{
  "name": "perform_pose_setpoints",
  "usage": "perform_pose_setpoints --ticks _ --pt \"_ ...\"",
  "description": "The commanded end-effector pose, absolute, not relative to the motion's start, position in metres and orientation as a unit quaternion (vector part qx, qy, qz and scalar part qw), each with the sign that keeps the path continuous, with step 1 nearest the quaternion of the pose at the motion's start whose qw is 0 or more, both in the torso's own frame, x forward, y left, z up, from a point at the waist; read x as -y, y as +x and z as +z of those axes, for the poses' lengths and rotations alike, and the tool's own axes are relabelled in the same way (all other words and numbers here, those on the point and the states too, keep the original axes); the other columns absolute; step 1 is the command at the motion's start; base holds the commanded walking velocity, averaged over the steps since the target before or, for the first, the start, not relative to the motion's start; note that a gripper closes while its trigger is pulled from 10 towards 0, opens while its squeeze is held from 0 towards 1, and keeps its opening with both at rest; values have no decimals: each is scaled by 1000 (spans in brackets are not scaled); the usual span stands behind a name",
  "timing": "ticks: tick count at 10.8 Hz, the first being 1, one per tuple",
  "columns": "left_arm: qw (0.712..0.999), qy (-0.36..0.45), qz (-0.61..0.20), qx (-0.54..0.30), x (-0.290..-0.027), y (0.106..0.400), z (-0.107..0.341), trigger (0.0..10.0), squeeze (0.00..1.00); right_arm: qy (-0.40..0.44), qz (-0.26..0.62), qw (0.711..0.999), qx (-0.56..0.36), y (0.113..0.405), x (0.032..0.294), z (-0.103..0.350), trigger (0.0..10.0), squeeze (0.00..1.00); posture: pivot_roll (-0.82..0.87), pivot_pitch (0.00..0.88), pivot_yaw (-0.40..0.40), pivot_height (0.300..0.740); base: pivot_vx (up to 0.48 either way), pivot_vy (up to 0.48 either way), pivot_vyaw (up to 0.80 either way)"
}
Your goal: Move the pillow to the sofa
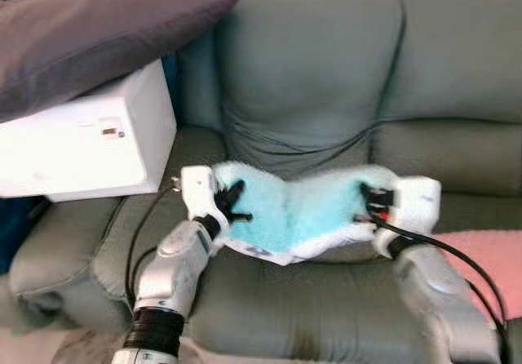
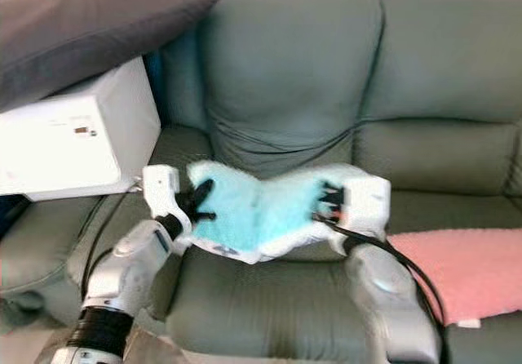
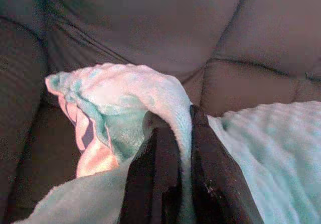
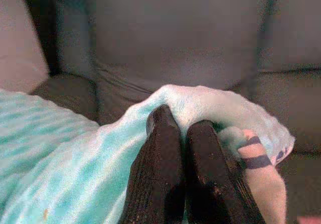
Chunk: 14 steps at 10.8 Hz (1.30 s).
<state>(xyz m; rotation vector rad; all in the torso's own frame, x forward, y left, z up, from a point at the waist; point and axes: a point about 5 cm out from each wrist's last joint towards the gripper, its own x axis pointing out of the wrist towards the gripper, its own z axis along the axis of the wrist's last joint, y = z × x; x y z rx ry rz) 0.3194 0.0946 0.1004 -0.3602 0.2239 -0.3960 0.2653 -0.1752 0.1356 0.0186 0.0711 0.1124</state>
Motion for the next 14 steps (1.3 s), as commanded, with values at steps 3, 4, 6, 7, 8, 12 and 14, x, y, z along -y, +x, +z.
perform_pose_setpoints --ticks 3,4,6,7,8,12,14 --pt "955 -194 -204 -90 -82 326 113 10000 0 9 74 997 -28 266 165 143 10000 0 -280 52 36 740 0 0 -788" --pt "959 -193 -188 -92 -87 327 112 10000 0 10 77 997 -28 268 164 144 10000 0 -274 53 31 740 0 0 -788" --pt "961 -201 -164 -96 -98 326 107 10000 0 7 84 996 -25 270 163 146 10000 0 -268 52 29 740 0 0 0" --pt "964 -188 -163 -94 -100 325 108 10000 0 8 85 996 -26 271 162 146 10000 0 -262 49 30 740 0 0 0" --pt "962 -195 -162 -100 -101 323 107 10000 0 9 85 996 -27 271 160 145 10000 0 -260 47 31 740 0 0 0" --pt "963 -191 -164 -95 -104 322 109 10000 0 11 88 996 -28 275 159 144 10000 0 -252 35 29 740 0 0 0" --pt "963 -191 -169 -90 -102 321 112 10000 0 10 90 996 -26 276 158 145 10000 0 -251 32 29 740 0 0 0"
